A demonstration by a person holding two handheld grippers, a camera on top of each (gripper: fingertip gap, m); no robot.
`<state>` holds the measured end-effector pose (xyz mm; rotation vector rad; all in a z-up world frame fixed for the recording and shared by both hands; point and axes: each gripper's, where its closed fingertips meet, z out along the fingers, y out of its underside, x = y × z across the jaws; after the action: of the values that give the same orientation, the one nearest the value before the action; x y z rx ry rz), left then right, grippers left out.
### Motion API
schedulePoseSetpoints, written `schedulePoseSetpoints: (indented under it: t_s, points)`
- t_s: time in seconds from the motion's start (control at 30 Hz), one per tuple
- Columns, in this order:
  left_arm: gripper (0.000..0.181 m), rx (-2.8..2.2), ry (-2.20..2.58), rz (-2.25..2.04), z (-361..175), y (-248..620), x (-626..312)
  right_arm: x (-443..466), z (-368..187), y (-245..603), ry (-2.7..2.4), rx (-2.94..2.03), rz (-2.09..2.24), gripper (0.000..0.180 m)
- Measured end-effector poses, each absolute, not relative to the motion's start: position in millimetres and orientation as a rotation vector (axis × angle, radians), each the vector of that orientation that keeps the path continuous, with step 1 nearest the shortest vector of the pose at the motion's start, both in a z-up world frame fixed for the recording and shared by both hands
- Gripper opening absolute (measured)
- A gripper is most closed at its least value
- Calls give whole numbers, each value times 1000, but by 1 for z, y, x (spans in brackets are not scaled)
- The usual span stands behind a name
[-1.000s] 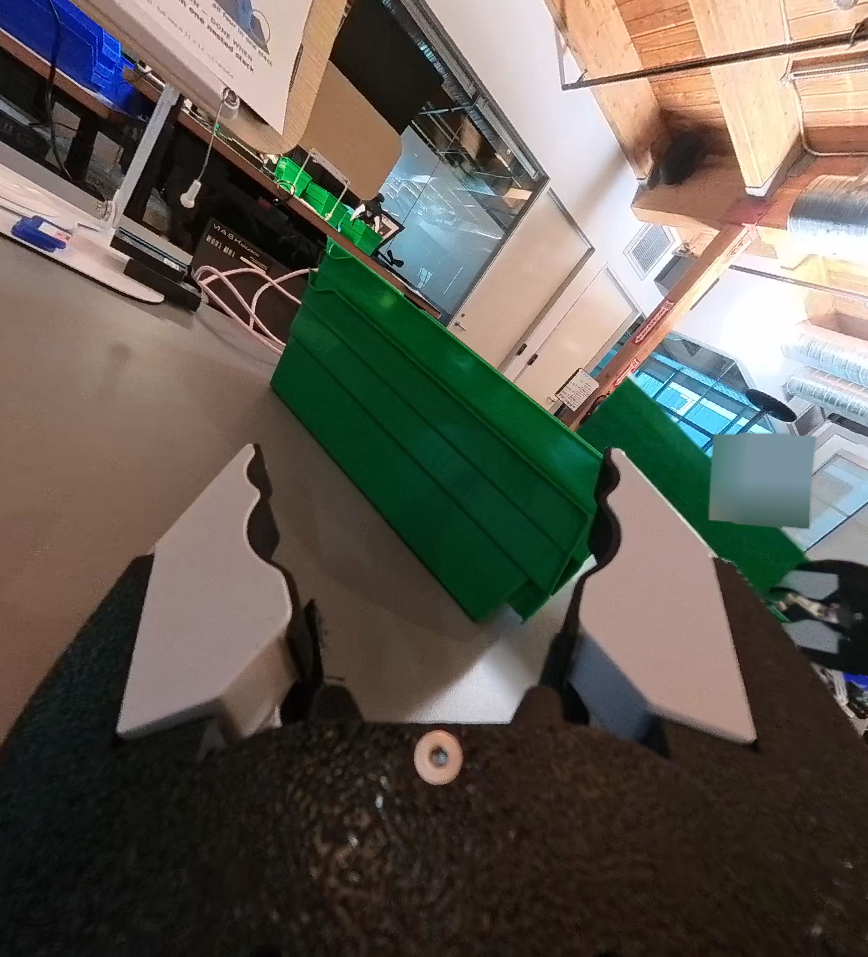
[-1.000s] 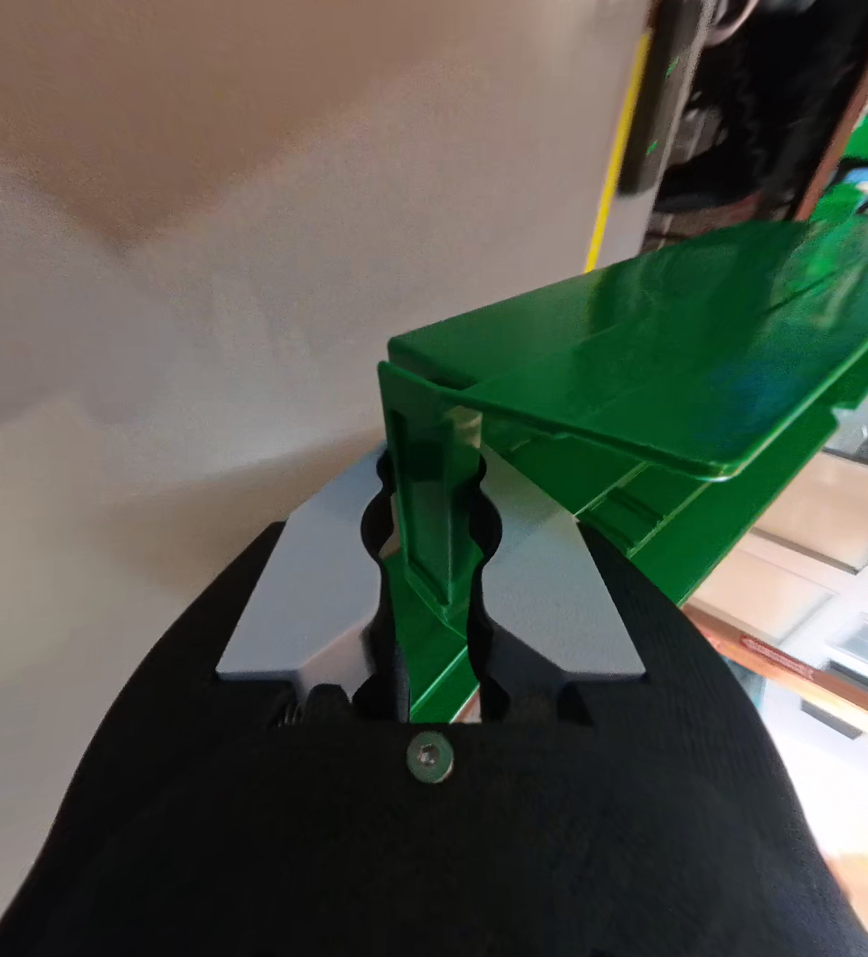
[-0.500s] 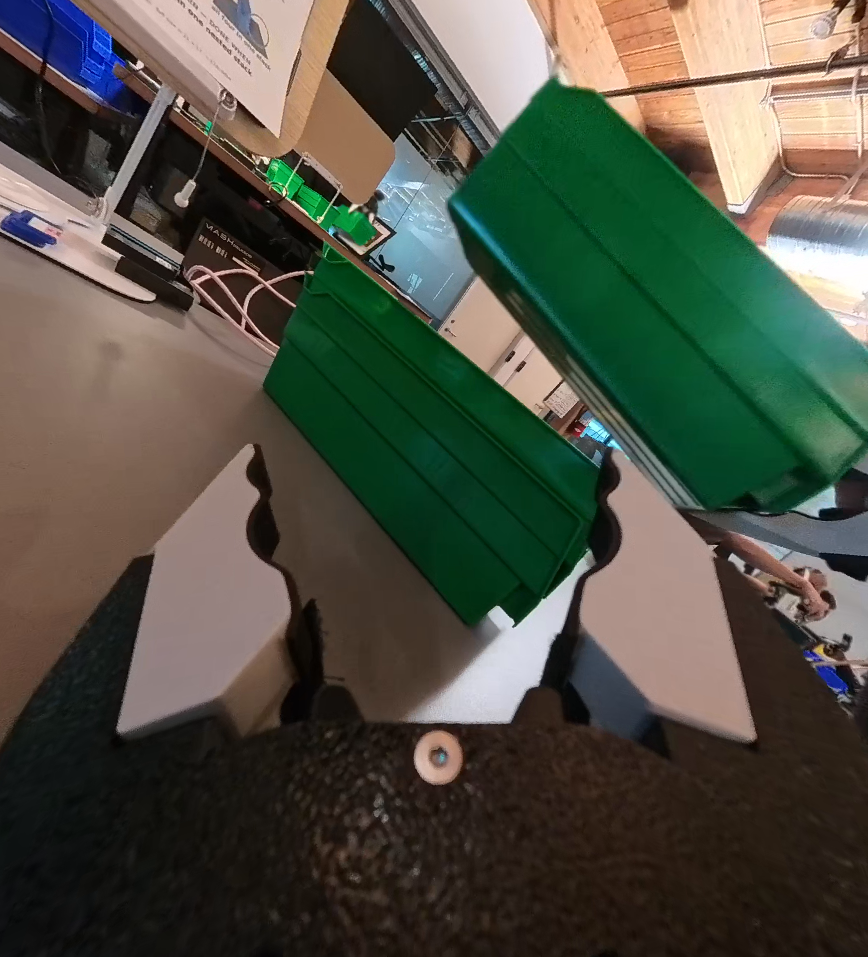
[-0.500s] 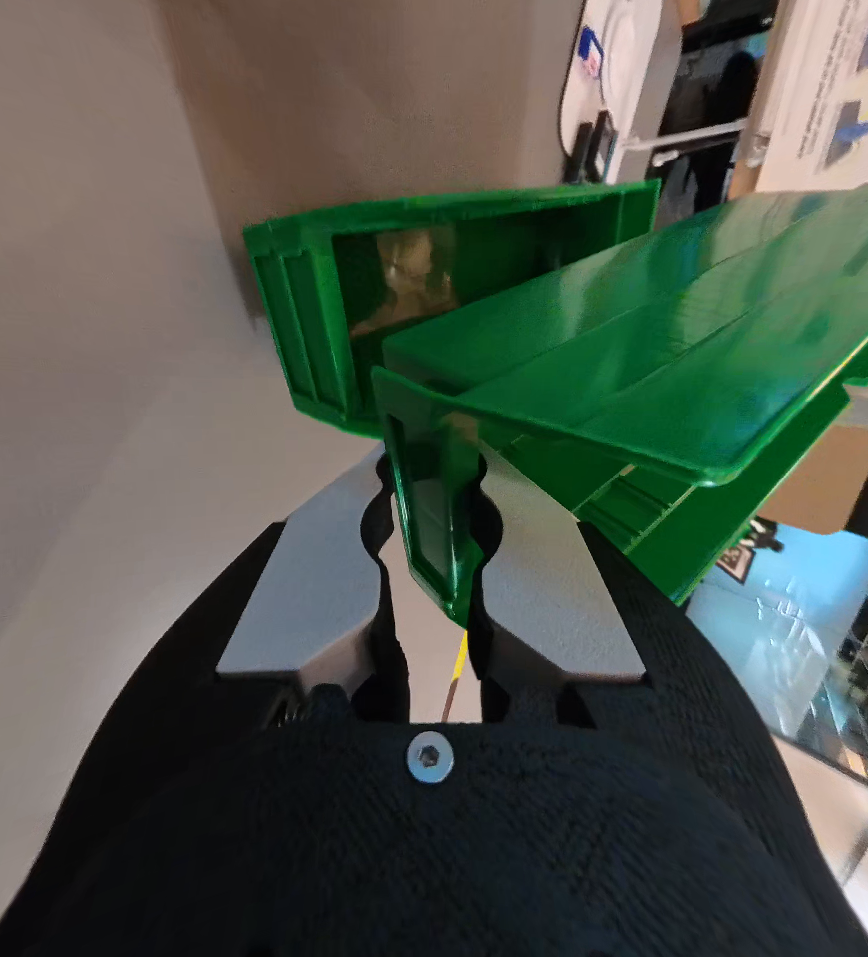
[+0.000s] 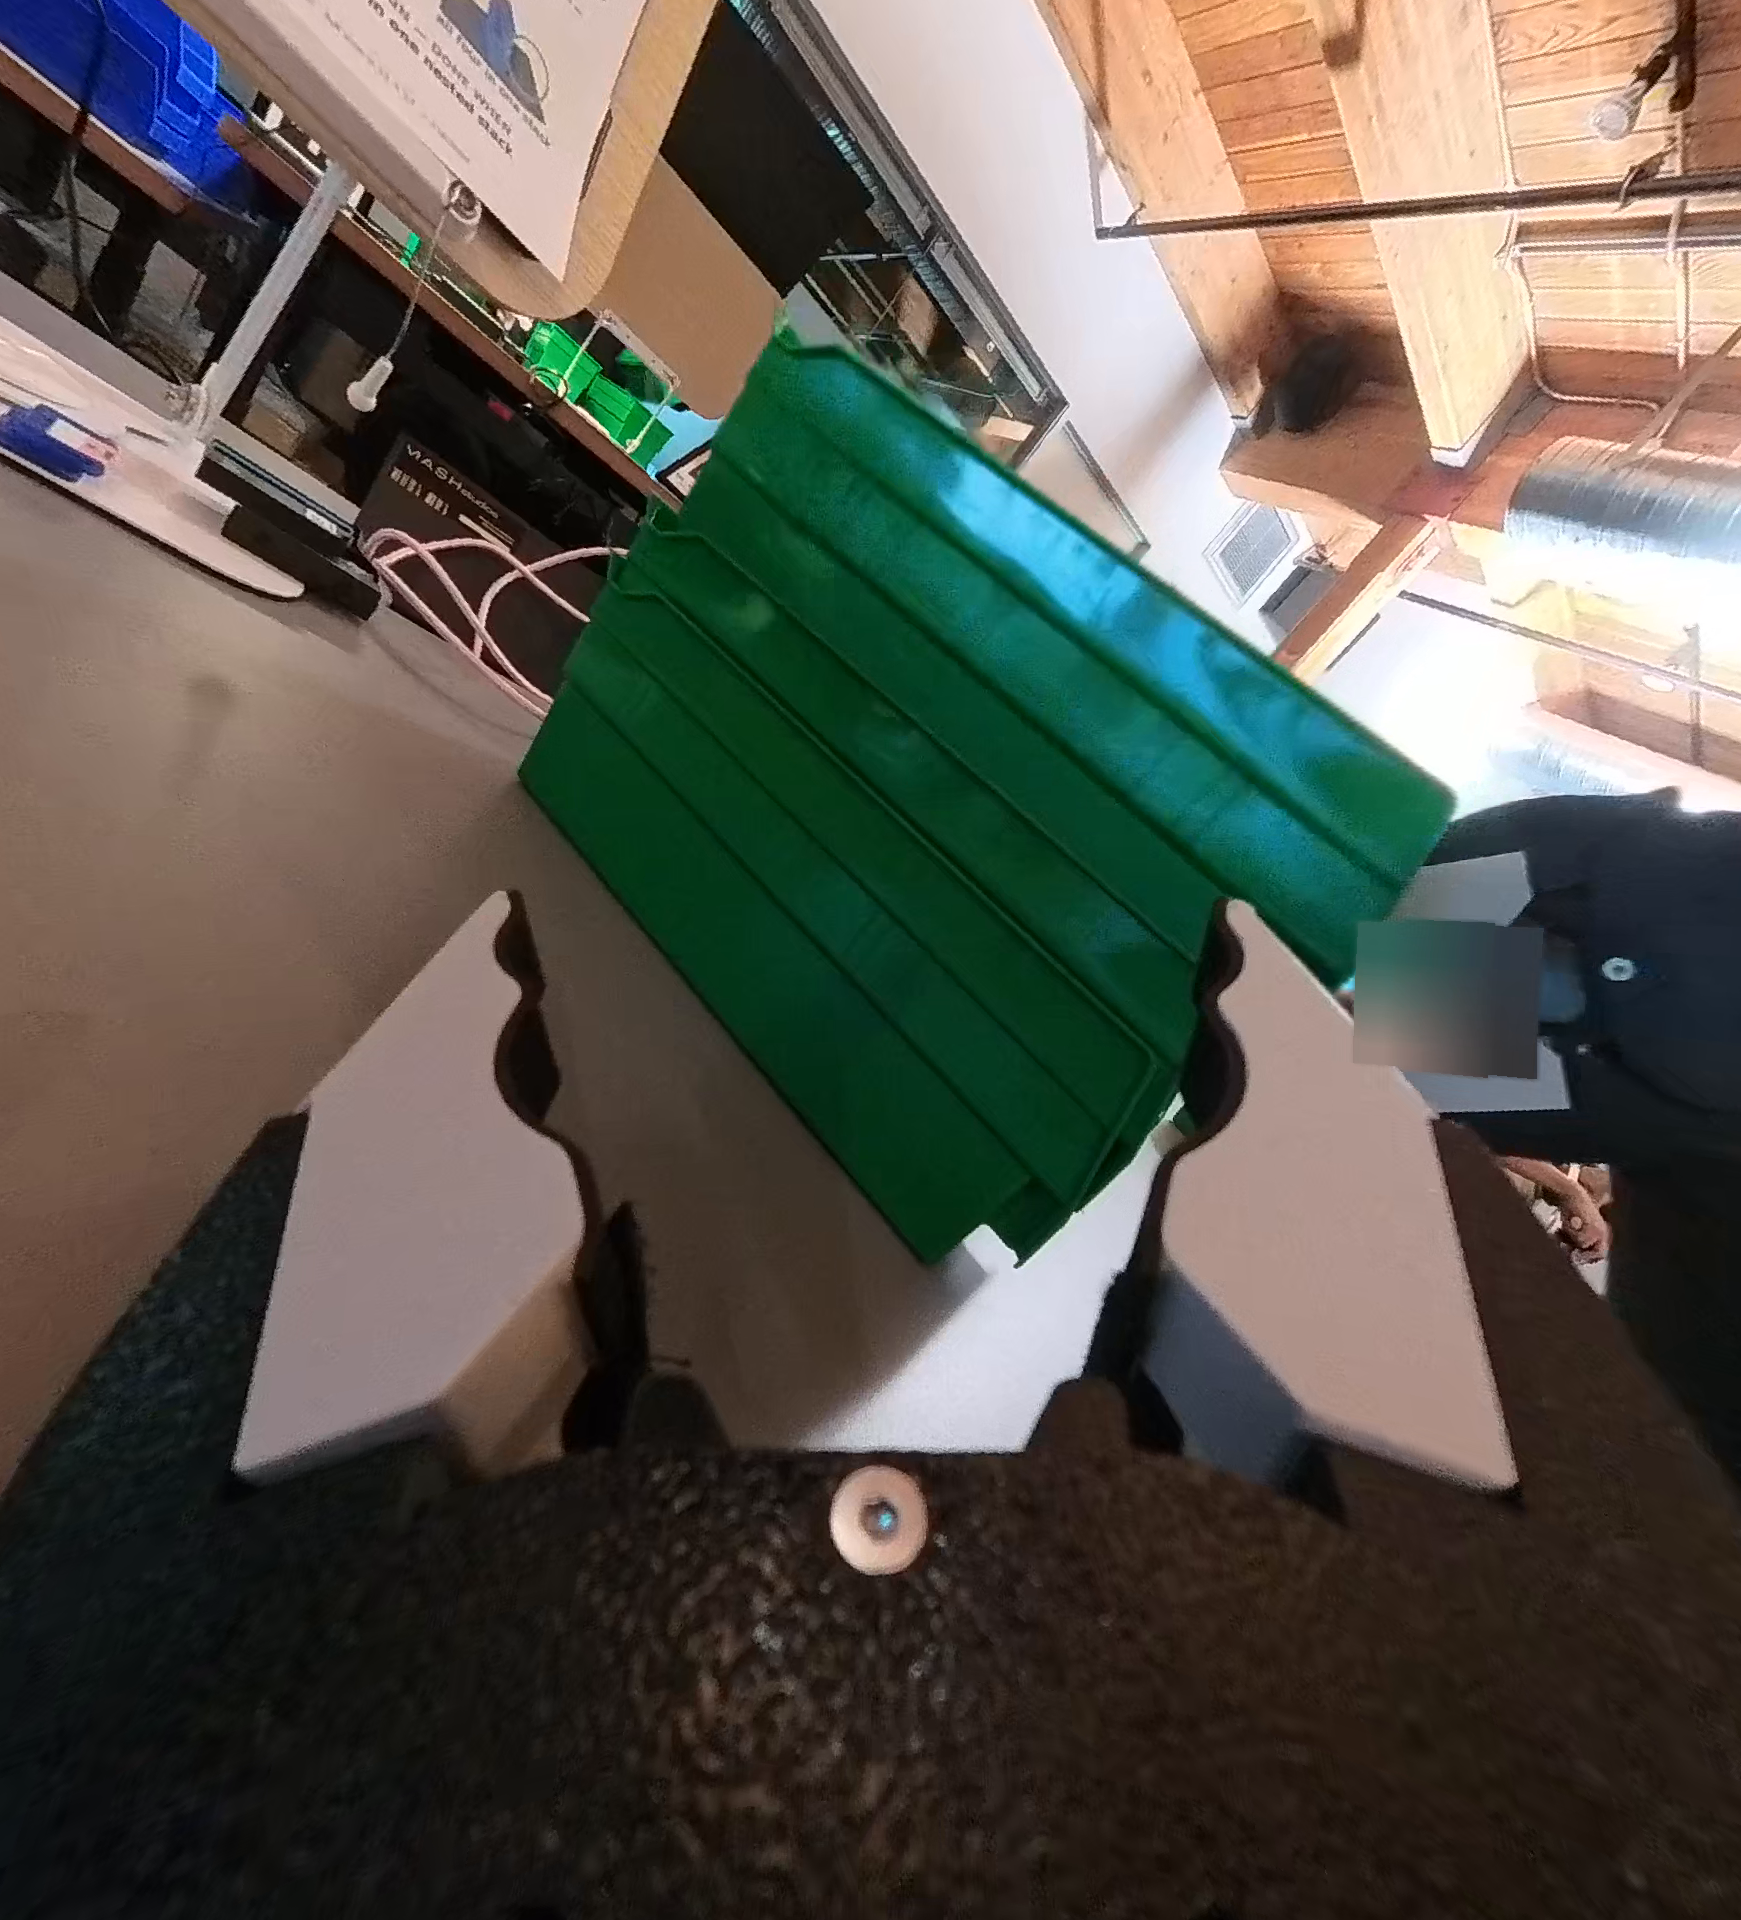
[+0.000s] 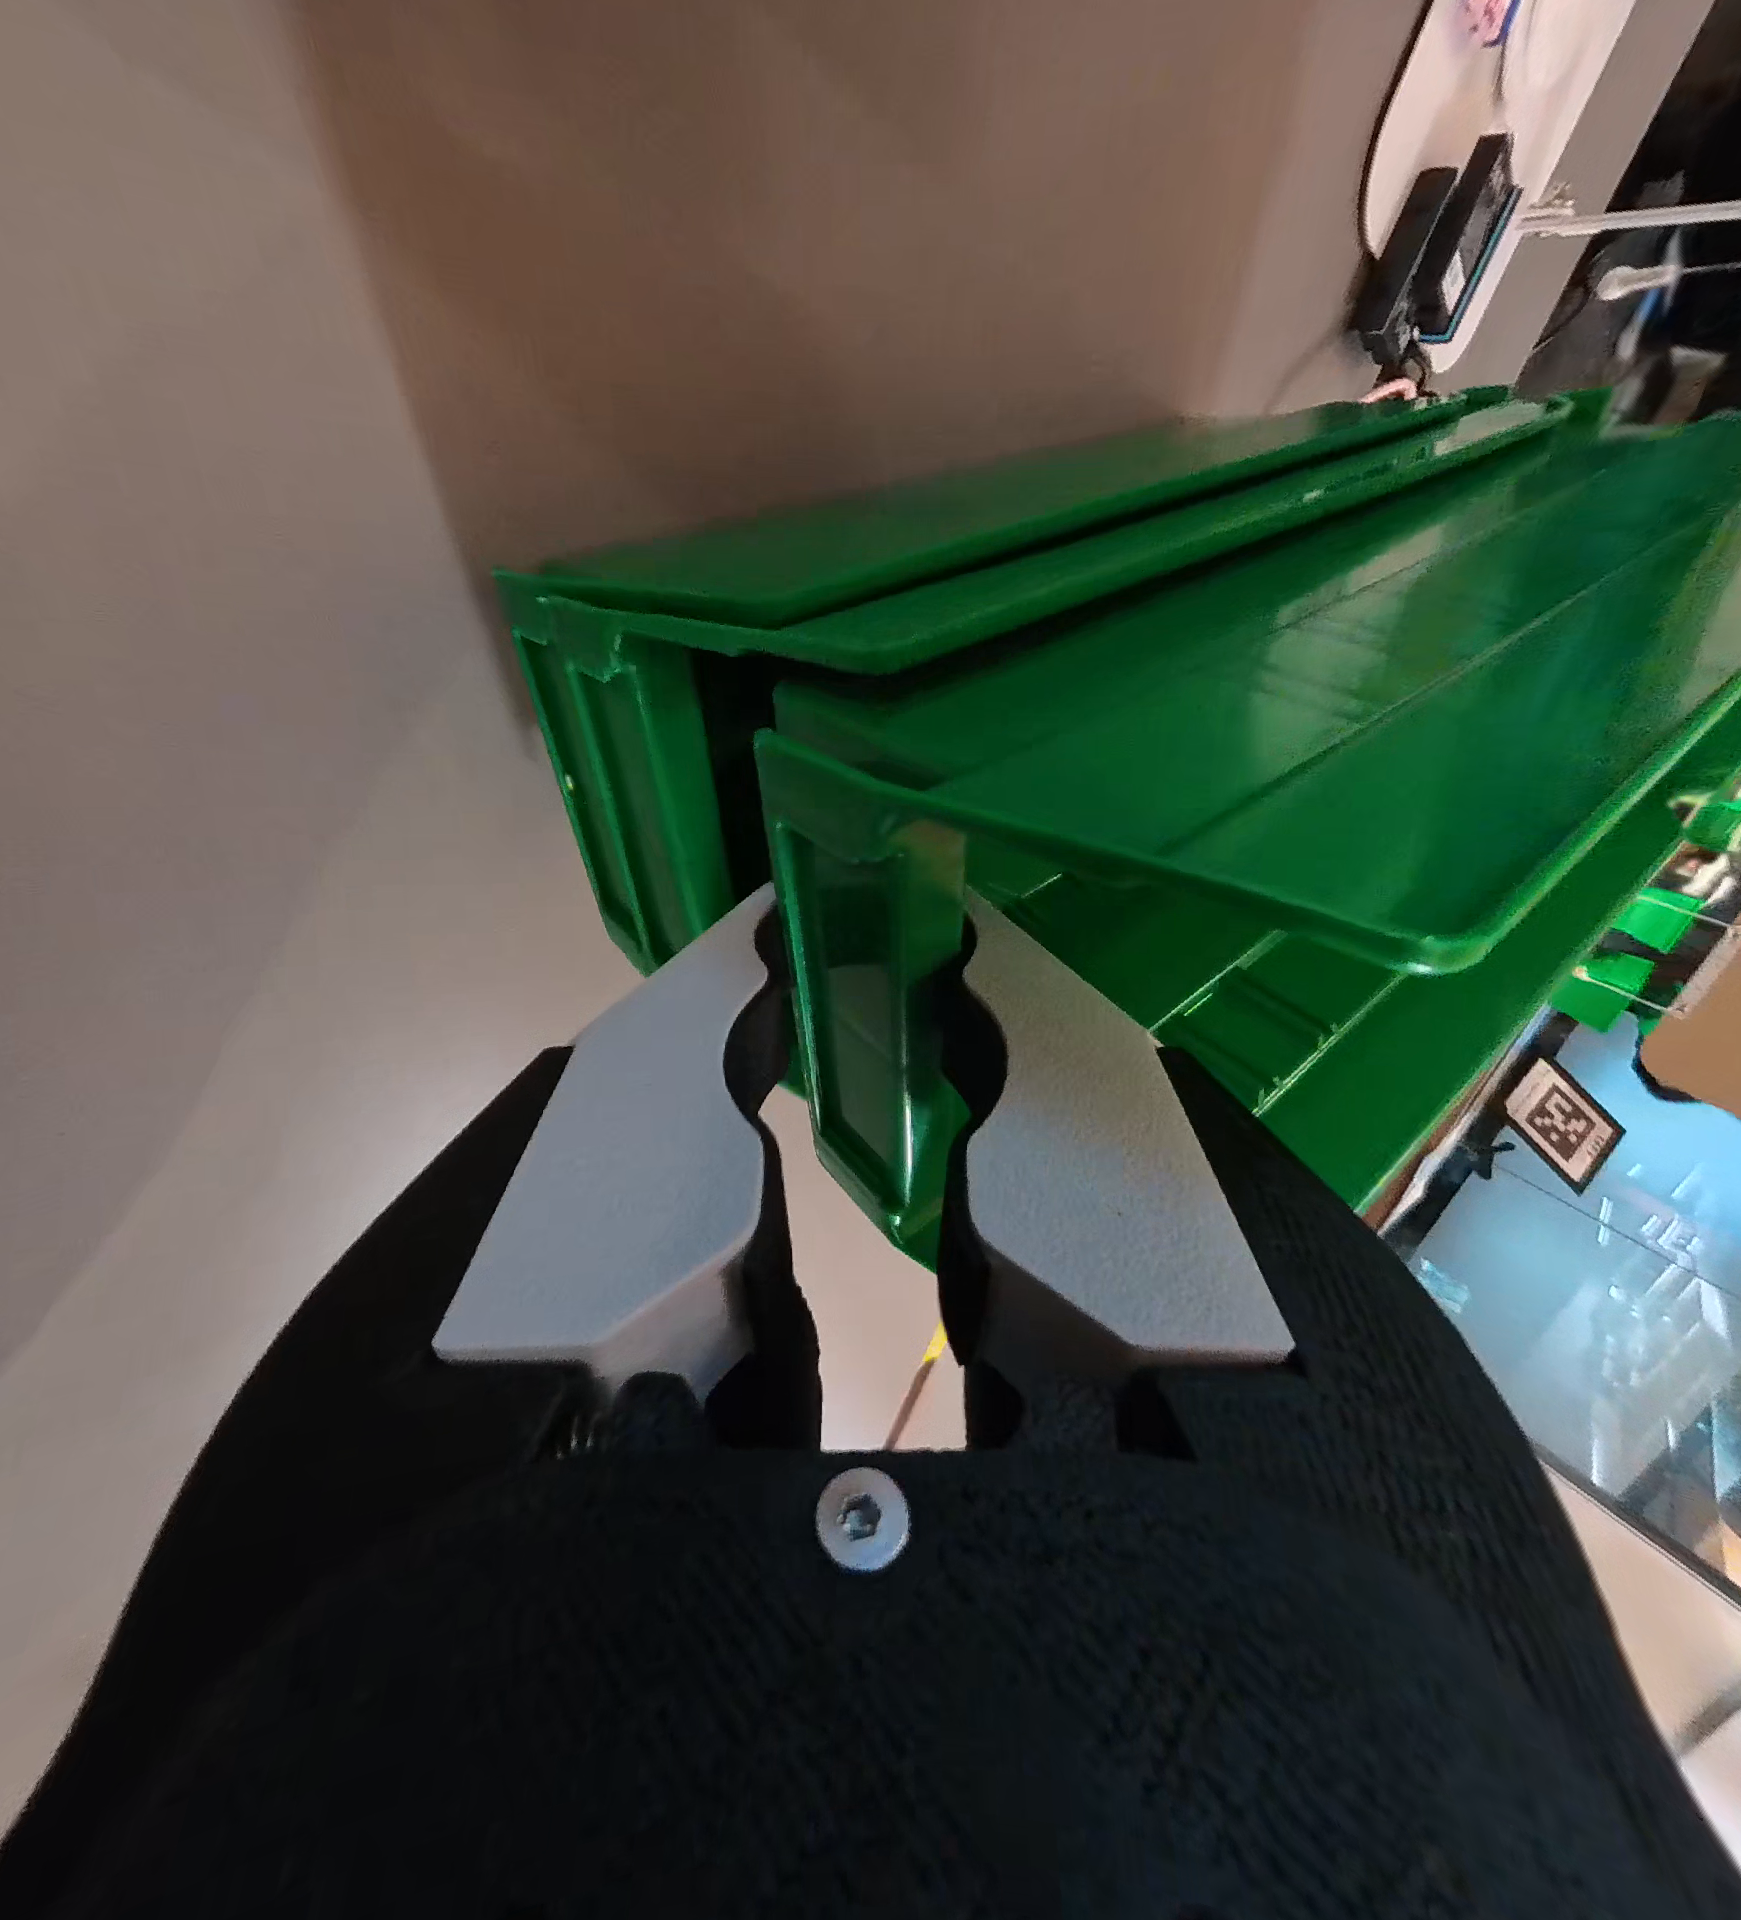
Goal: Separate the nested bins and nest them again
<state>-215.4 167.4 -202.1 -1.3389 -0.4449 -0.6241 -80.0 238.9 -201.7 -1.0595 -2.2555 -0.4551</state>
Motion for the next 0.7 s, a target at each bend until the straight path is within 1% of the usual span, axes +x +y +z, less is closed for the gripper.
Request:
schedulePoseSetpoints:
  t_s: [0.33, 0.47, 0.53, 0.63, 0.7]
  points:
    - [122, -1344, -447, -626, -203, 168, -215, -83, -223, 239, -2322, -1042, -494, 24]
    - [122, -1339, -450, -630, -203, 167, -216, -85, -223, 238, -2303, -1015, -458, 25]
    - [122, -1339, -450, -630, -203, 167, -216, -87, -218, 238, -2261, -967, -436, 37]
    - [122, -1339, -449, -629, -202, 167, -216, -78, -211, 235, -2225, -1018, -347, 49]
    - [122, -1339, -449, -629, -203, 167, -216, -72, -210, 227, -2237, -1047, -224, 46]
